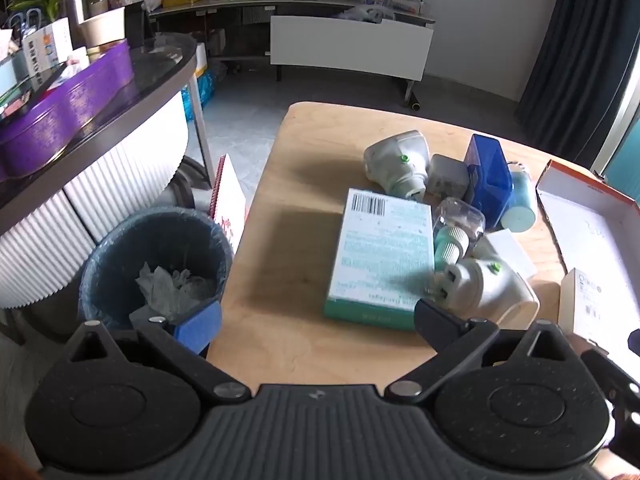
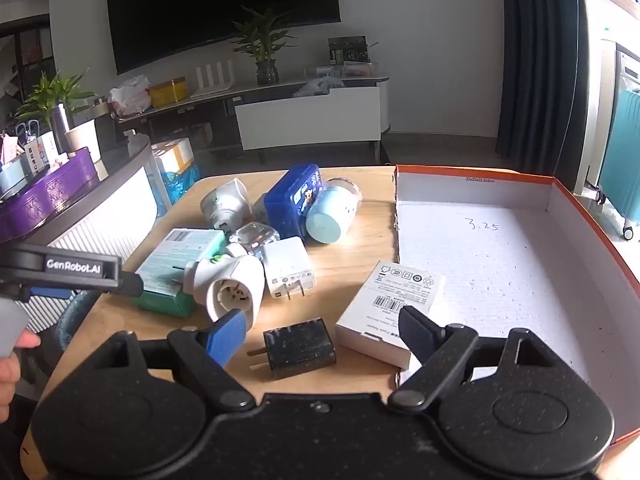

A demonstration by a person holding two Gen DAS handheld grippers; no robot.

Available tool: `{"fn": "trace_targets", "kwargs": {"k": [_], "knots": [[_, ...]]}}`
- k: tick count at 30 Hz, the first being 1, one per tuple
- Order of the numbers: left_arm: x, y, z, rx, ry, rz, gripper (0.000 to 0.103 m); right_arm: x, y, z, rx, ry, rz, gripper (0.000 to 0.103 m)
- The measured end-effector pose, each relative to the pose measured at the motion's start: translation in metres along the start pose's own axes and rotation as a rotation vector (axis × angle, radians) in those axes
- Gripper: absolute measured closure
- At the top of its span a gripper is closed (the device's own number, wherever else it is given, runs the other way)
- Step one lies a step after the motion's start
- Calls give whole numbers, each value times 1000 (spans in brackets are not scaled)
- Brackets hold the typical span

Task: Organize rigid objects
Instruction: 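Grasp the green-and-white medicine box with left tool while right tool grasps small white box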

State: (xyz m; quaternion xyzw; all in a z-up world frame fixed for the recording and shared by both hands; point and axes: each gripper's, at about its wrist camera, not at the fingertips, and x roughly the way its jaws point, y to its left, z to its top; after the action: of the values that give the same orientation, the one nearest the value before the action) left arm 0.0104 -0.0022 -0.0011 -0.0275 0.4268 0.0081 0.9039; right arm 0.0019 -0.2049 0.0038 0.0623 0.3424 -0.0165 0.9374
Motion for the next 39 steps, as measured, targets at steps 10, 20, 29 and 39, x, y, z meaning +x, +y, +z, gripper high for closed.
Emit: {"fn": "trace_targets", "kwargs": {"k": [10, 20, 29, 39], "knots": [[22, -1, 14, 19, 32, -11, 0, 6, -7, 6, 15, -8, -6, 5], [40, -8, 34, 0, -39, -77, 0, 16, -15, 8, 4, 6, -30, 5], [58, -24, 29, 44, 22, -78, 0, 24, -24, 12, -23, 47, -68, 5], [64, -19, 28, 65, -23, -38, 24, 36, -26, 12, -39, 39, -63, 5]]}}
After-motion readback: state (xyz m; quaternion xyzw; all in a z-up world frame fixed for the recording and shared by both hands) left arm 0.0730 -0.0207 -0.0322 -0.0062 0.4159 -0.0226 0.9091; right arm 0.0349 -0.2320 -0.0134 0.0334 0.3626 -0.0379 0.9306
